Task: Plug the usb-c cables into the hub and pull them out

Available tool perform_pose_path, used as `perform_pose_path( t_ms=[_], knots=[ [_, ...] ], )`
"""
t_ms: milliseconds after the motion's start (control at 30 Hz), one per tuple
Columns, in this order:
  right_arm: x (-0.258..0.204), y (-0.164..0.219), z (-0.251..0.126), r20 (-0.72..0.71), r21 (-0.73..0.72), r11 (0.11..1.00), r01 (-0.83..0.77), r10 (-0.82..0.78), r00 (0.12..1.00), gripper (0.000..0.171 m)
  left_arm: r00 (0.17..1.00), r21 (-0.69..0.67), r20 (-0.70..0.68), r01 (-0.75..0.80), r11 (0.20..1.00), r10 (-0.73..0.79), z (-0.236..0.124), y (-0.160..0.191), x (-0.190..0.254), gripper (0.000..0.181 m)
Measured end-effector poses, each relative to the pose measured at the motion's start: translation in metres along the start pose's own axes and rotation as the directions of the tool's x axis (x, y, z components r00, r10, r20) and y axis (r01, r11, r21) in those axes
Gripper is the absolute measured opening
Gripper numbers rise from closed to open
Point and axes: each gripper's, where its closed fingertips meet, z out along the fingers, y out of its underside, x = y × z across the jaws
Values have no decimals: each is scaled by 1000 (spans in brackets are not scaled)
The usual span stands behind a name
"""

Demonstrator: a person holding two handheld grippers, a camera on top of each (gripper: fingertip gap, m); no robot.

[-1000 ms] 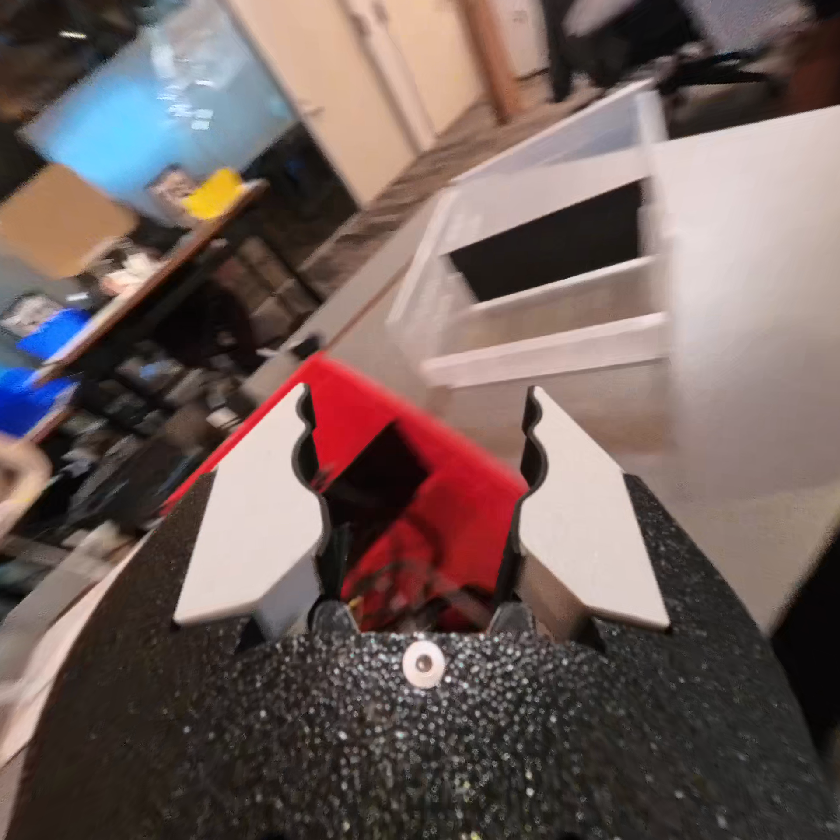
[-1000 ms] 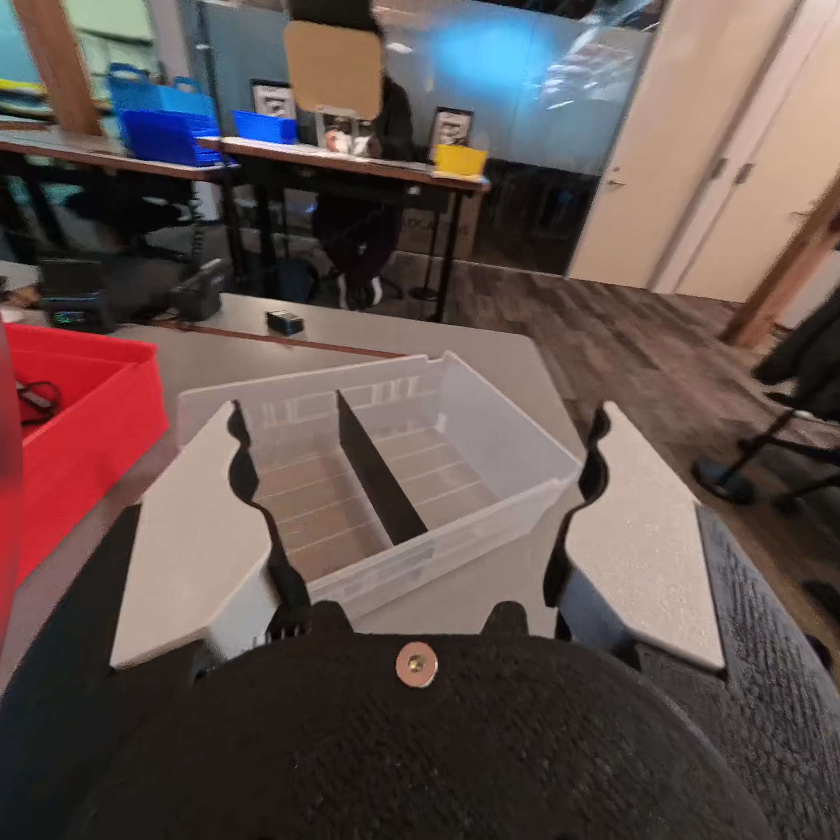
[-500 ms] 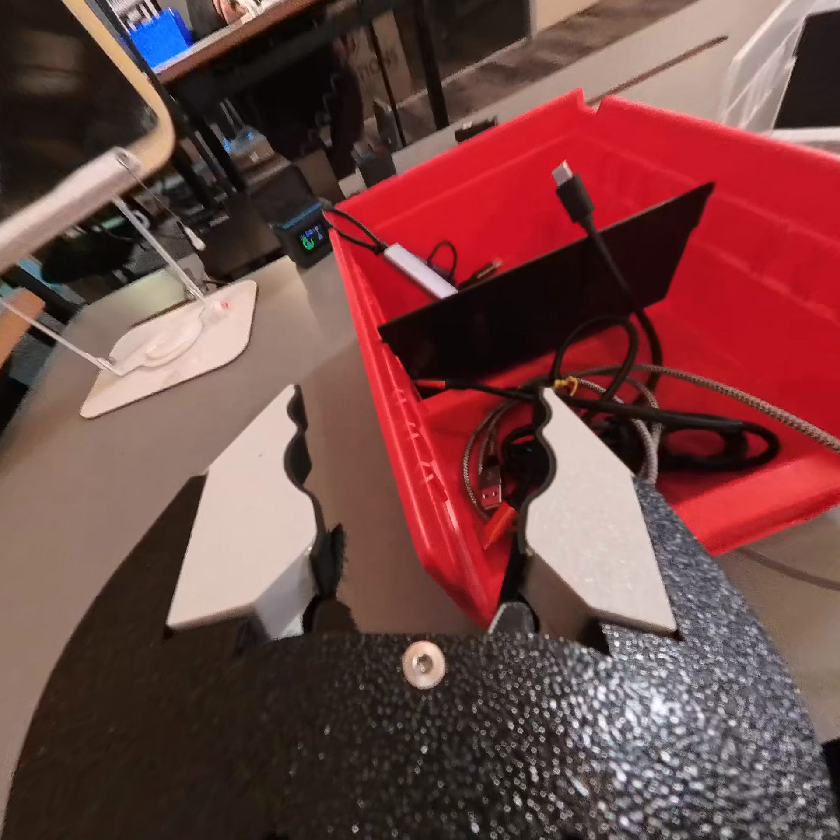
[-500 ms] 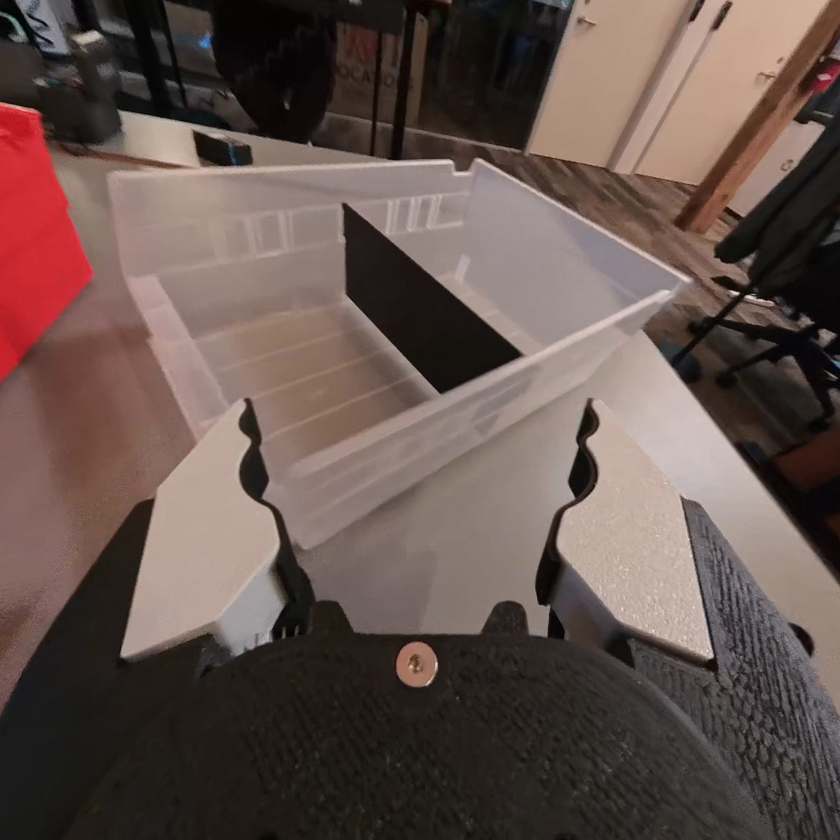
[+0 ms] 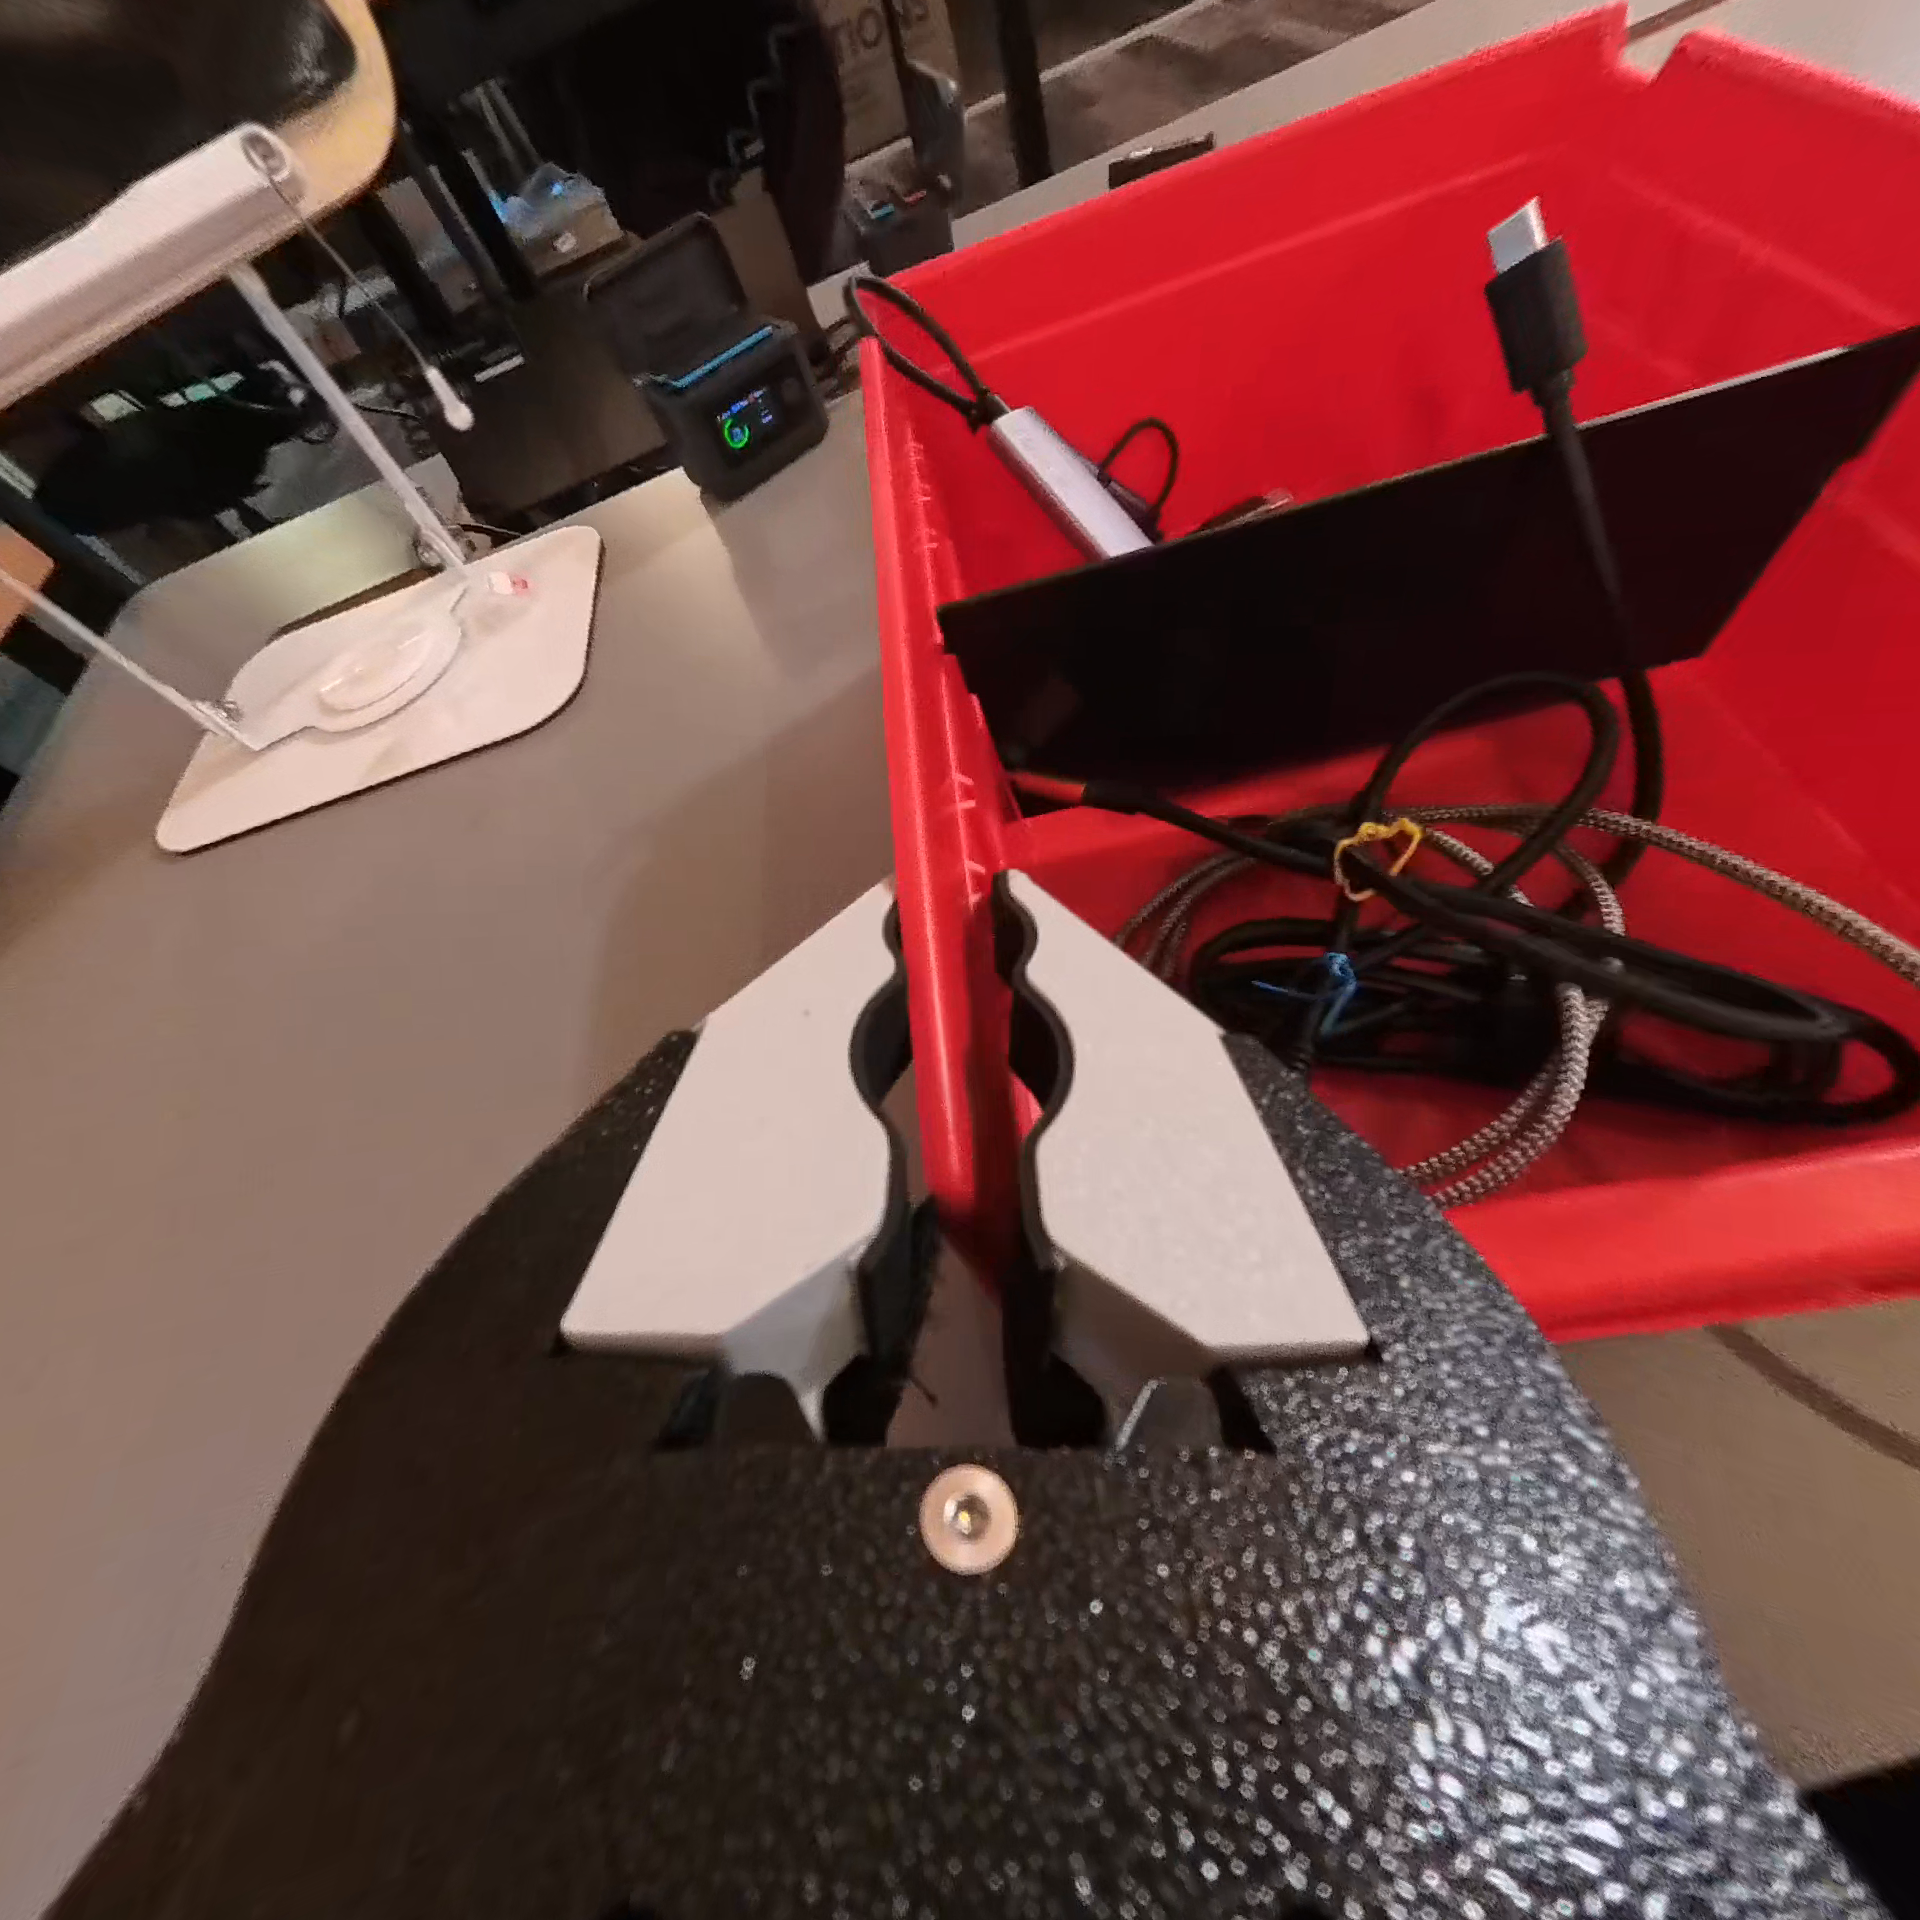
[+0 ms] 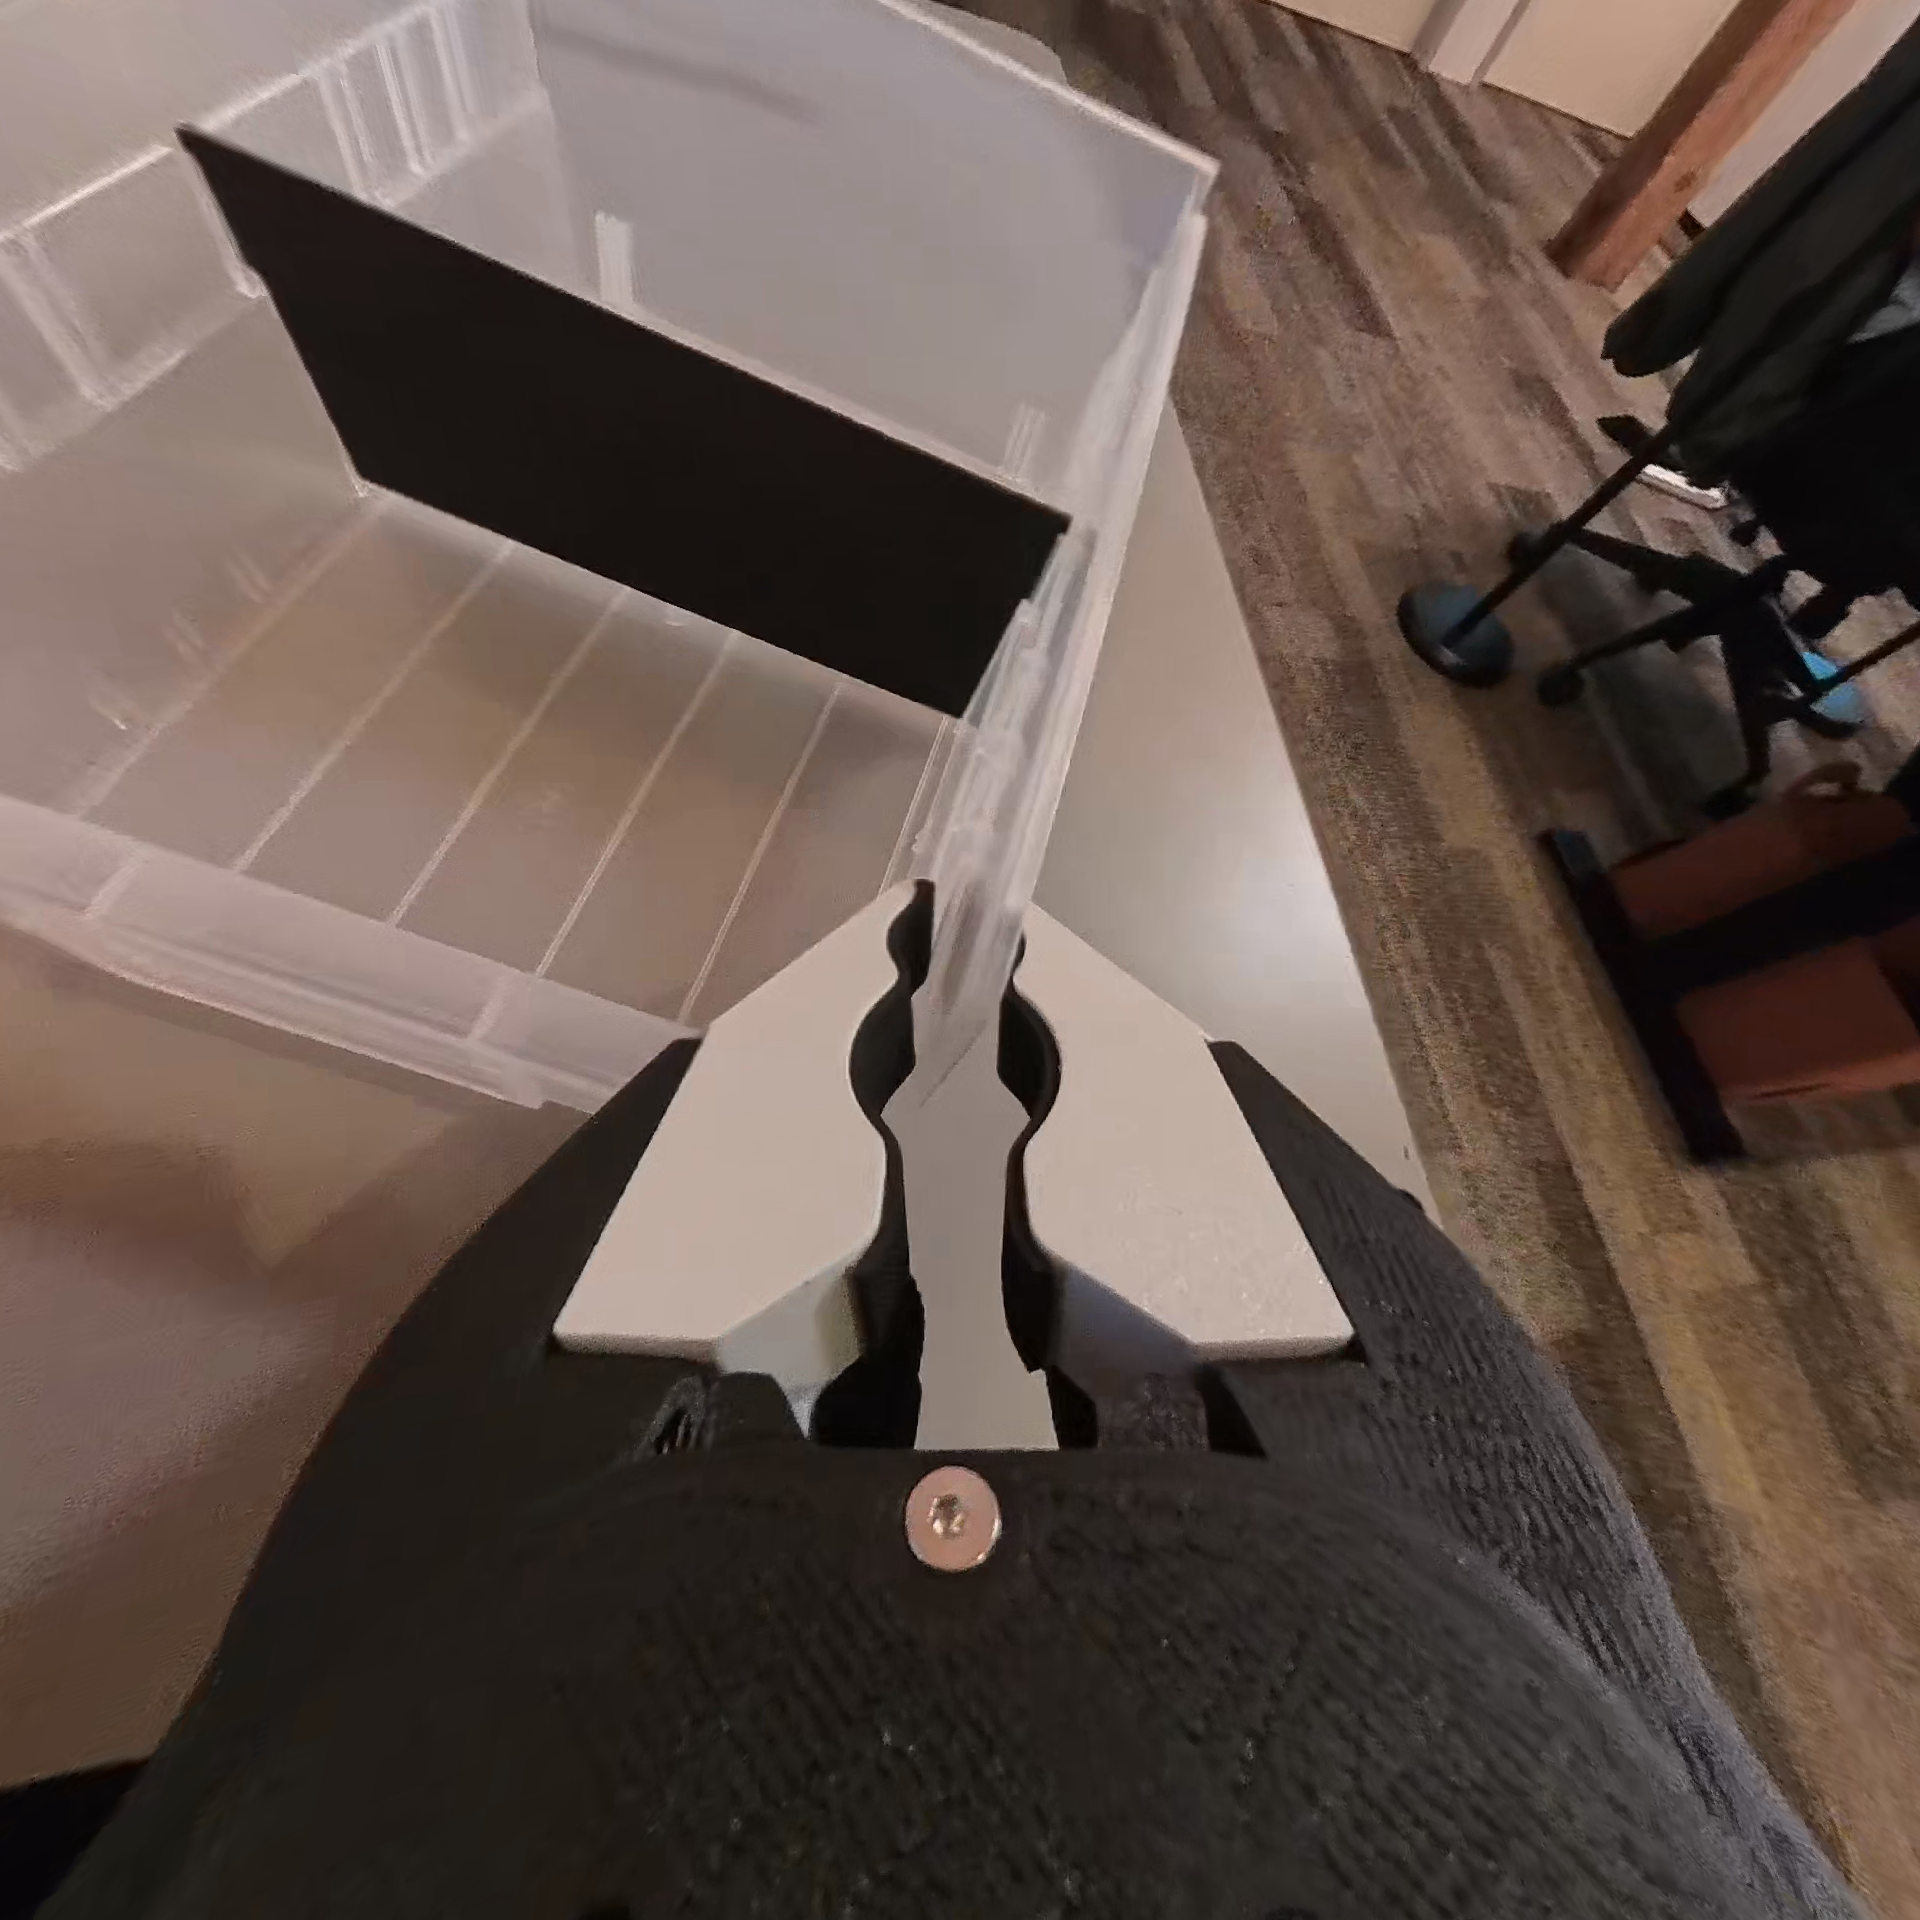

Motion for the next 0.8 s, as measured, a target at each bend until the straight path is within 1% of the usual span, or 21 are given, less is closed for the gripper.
perform_pose_path(
  t_ms=[100,200,333,400,500,567,600,633,667,700,733,800],
  knots=[
    [9,4,-1,68,8,999,-38,38,997,5,997,1,-41,68,998,-68,-6,4,-8,8],
    [18,8,-3,112,19,1000,-10,8,994,5,996,1,-13,83,997,-83,-14,13,-30,6],
    [24,13,-8,184,37,999,24,-31,982,6,993,-4,-4,115,993,-115,-26,30,-70,5],
    [28,17,-12,196,34,998,58,-64,979,6,989,-15,11,146,989,-146,-32,40,-93,5],
    [34,23,-18,210,31,993,111,-115,971,7,990,-26,24,141,990,-141,-42,53,-125,5],
    [35,25,-22,222,41,992,120,-126,967,9,984,-33,30,179,983,-178,-46,62,-143,5],
    [36,25,-24,217,52,992,115,-124,968,24,980,-33,24,198,980,-198,-48,65,-151,4],
    [39,23,-27,198,63,993,102,-113,974,46,974,-40,11,225,974,-224,-49,69,-155,14],
    [45,18,-31,169,77,993,84,-96,981,64,967,-51,10,257,965,-256,-51,72,-161,23],
    [50,9,-40,143,114,991,67,-83,986,74,960,-54,54,278,959,-275,-55,72,-172,33],
    [51,-6,-52,127,180,982,56,-80,989,77,959,-37,91,273,961,-269,-63,66,-181,43],
    [41,-45,-84,121,354,933,62,-111,987,76,955,74,169,235,969,-244,-81,33,-195,62]
  ],
)
